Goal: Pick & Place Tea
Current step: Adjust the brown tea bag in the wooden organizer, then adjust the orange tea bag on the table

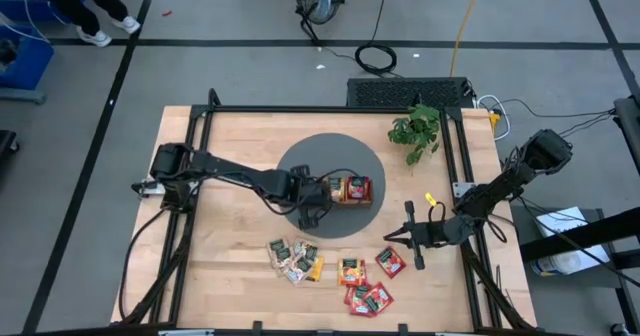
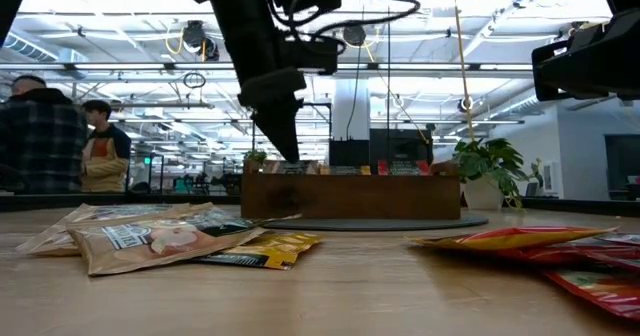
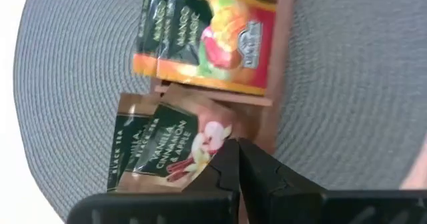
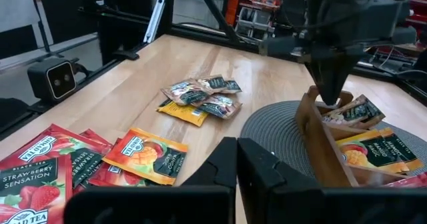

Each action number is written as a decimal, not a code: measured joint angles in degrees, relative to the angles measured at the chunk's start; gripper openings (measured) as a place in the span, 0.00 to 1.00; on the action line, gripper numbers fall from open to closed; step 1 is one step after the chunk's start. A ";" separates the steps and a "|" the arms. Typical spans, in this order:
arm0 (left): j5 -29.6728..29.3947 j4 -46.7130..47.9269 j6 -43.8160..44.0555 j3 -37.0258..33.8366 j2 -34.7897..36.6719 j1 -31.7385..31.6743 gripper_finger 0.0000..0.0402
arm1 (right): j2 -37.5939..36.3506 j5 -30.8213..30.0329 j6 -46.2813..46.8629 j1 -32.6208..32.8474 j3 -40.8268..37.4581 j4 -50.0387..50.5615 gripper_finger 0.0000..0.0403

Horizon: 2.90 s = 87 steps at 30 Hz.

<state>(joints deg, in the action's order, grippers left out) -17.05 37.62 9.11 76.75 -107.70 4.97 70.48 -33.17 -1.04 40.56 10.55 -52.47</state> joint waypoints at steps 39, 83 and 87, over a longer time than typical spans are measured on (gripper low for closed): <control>-4.12 7.67 4.46 8.81 -1.84 6.11 0.04 | 0.00 0.37 0.73 0.07 0.07 0.35 0.00; -4.05 -46.09 4.31 -12.92 -1.75 30.08 0.05 | 32.17 22.68 6.51 -8.68 30.44 24.42 0.00; -4.05 -46.04 3.44 -12.92 -1.75 30.06 0.05 | 34.61 22.90 5.54 -11.41 33.69 26.40 0.00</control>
<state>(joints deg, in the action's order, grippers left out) -21.10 -8.41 12.56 63.83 -109.45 35.03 105.09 -10.27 4.50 29.14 44.24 -26.06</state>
